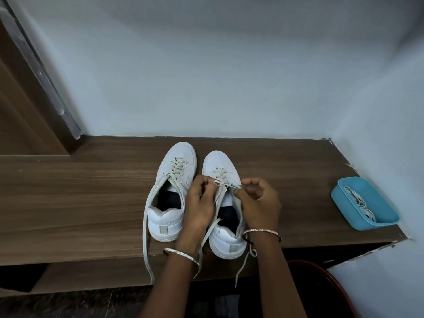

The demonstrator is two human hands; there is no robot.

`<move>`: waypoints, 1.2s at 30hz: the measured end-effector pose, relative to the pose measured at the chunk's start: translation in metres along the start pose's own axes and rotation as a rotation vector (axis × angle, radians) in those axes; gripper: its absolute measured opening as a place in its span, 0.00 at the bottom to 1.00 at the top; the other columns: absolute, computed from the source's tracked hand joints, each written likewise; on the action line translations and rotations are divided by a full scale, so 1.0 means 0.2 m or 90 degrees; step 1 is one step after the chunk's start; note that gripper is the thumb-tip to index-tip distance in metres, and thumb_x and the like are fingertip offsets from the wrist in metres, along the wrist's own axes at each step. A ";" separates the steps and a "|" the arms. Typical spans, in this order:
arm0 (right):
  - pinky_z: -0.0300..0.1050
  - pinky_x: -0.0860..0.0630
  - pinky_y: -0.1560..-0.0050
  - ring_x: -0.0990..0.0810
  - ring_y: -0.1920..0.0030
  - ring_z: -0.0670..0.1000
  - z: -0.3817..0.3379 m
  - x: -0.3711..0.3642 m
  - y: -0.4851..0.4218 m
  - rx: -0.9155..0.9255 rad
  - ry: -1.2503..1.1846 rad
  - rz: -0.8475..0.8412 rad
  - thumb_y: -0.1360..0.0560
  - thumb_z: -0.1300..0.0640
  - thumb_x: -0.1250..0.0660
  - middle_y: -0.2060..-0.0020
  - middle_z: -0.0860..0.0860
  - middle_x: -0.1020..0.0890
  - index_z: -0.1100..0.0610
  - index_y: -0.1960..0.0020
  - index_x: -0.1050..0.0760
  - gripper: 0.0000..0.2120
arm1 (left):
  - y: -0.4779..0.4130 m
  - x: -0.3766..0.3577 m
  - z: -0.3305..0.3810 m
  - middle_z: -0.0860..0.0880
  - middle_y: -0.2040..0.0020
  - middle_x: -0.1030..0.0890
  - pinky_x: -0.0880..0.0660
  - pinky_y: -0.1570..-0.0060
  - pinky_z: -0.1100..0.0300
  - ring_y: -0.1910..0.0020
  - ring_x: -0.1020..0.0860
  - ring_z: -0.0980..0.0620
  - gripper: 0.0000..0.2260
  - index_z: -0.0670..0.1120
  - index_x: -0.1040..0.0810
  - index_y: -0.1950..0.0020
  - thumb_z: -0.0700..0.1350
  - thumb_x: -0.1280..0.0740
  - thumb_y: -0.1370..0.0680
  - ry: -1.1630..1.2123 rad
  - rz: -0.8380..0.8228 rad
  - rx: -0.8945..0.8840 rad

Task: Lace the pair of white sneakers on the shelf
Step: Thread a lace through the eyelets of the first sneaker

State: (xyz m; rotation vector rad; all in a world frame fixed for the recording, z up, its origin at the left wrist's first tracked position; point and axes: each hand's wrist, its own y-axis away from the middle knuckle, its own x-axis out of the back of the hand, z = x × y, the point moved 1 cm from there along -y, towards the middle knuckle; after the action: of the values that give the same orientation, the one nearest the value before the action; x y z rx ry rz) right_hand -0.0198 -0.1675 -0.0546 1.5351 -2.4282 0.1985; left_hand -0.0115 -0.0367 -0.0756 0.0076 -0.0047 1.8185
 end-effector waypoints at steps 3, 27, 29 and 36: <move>0.51 0.19 0.53 0.17 0.62 0.40 0.00 -0.03 0.02 0.031 0.028 0.007 0.33 0.58 0.24 0.63 0.39 0.15 0.47 0.58 0.20 0.09 | 0.00 0.01 0.02 0.46 0.60 0.23 0.28 0.57 0.60 0.61 0.27 0.54 0.04 0.40 0.26 0.54 0.37 0.39 0.20 0.073 -0.006 0.043; 0.36 0.24 0.54 0.20 0.57 0.33 -0.01 -0.02 0.00 0.202 0.086 -0.065 0.28 0.63 0.26 0.54 0.42 0.15 0.46 0.54 0.15 0.12 | 0.05 0.10 0.21 0.49 0.59 0.18 0.28 0.65 0.68 0.64 0.21 0.57 0.06 0.43 0.22 0.56 0.37 0.36 0.19 0.151 -0.022 0.106; 0.37 0.22 0.54 0.19 0.56 0.36 0.00 -0.03 0.01 0.214 0.083 -0.065 0.28 0.63 0.27 0.55 0.41 0.16 0.45 0.55 0.16 0.12 | 0.05 0.11 0.26 0.50 0.63 0.21 0.32 0.70 0.66 0.67 0.26 0.56 0.09 0.45 0.25 0.58 0.39 0.38 0.19 0.288 -0.069 0.197; 0.48 0.18 0.52 0.17 0.55 0.43 0.05 -0.08 0.02 0.259 0.045 -0.021 0.28 0.69 0.31 0.55 0.41 0.16 0.44 0.55 0.17 0.19 | 0.02 0.22 0.33 0.53 0.71 0.31 0.42 0.71 0.62 0.72 0.35 0.57 0.03 0.47 0.21 0.53 0.44 0.33 0.21 0.274 -0.073 0.154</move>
State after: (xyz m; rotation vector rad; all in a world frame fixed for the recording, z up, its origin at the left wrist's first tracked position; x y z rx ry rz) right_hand -0.0193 -0.1550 -0.0691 1.6881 -2.4072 0.7673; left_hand -0.0258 0.0050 -0.0091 -0.2084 0.5102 1.6650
